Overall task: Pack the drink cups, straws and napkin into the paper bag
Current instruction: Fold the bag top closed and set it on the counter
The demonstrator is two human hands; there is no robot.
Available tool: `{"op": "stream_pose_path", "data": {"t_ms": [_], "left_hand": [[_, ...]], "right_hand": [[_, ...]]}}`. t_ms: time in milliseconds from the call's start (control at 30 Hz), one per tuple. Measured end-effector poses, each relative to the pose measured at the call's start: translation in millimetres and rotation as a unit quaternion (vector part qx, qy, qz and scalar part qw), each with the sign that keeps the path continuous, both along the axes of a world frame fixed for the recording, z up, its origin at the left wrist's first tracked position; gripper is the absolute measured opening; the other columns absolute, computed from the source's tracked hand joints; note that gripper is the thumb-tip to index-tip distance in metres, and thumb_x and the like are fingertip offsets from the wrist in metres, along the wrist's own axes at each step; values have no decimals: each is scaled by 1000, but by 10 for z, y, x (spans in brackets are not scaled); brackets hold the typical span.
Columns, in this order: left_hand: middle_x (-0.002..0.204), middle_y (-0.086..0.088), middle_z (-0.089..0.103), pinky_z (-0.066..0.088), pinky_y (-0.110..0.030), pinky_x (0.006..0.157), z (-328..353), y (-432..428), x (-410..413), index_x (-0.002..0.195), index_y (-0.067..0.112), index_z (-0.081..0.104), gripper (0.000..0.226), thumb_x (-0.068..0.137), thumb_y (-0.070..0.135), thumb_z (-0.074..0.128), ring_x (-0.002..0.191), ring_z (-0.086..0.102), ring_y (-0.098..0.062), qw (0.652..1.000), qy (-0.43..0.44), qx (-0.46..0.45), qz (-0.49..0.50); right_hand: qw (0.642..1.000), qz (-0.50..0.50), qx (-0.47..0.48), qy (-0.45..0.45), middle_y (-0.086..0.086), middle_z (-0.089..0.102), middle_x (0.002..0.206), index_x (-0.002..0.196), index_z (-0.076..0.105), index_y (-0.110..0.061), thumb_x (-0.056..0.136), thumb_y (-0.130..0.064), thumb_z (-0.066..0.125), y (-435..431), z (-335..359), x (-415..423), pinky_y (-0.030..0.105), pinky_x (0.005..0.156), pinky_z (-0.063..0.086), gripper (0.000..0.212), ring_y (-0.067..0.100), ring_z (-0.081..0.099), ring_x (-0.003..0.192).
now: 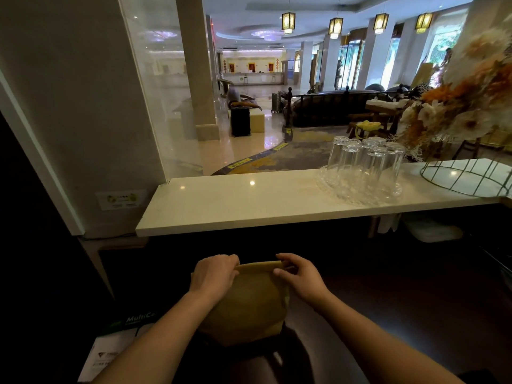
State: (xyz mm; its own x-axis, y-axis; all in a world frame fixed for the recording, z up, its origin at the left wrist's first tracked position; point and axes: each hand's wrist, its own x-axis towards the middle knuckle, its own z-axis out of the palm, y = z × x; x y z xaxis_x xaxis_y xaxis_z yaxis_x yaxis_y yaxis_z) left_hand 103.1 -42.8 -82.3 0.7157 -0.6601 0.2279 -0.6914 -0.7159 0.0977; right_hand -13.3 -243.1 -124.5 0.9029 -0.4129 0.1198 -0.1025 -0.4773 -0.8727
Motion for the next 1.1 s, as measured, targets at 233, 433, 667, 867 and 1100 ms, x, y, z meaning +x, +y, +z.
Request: {"op": "stream_pose_path", "data": {"t_ms": [233,433,667,867,1100], "left_hand": [[102,10,66,50,-30,79,-11,8,-14,111,35,62,16,97,36,56,95,62,-13,999,36,-29,-4],[109,9,66,51,-36,82,64,-96,-78,117,42,61,27,99,26,48,100,61,-18,998,57,-13,-17],[102,6,68,49,-31,80,19,3,-67,110,31,64,23,100,43,47,95,62,-16,999,41,-23,-16],[105,5,71,48,-32,86,-69,342,30,111,30,68,24,101,37,48,98,63,-17,998,46,-30,8],[105,7,71,49,-31,84,-91,428,-5,112,33,69,21,99,35,53,99,63,-15,995,56,-77,-6]], "right_hand": [[989,-53,-134,32,-8,68,92,99,70,-26,92,-30,62,12,100,71,32,76,56,11,6,63,84],[971,45,-230,46,-12,61,111,126,58,-34,86,-41,66,115,175,146,28,85,51,41,6,57,101],[933,23,-358,25,-12,69,104,106,69,-33,93,-40,56,169,201,223,28,78,50,20,9,57,99],[929,42,-366,34,-10,67,104,108,67,-31,94,-38,55,227,252,198,26,77,47,19,11,56,101],[875,92,-475,3,-6,70,105,110,68,-30,93,-23,53,595,403,383,35,83,50,24,17,58,97]]}}
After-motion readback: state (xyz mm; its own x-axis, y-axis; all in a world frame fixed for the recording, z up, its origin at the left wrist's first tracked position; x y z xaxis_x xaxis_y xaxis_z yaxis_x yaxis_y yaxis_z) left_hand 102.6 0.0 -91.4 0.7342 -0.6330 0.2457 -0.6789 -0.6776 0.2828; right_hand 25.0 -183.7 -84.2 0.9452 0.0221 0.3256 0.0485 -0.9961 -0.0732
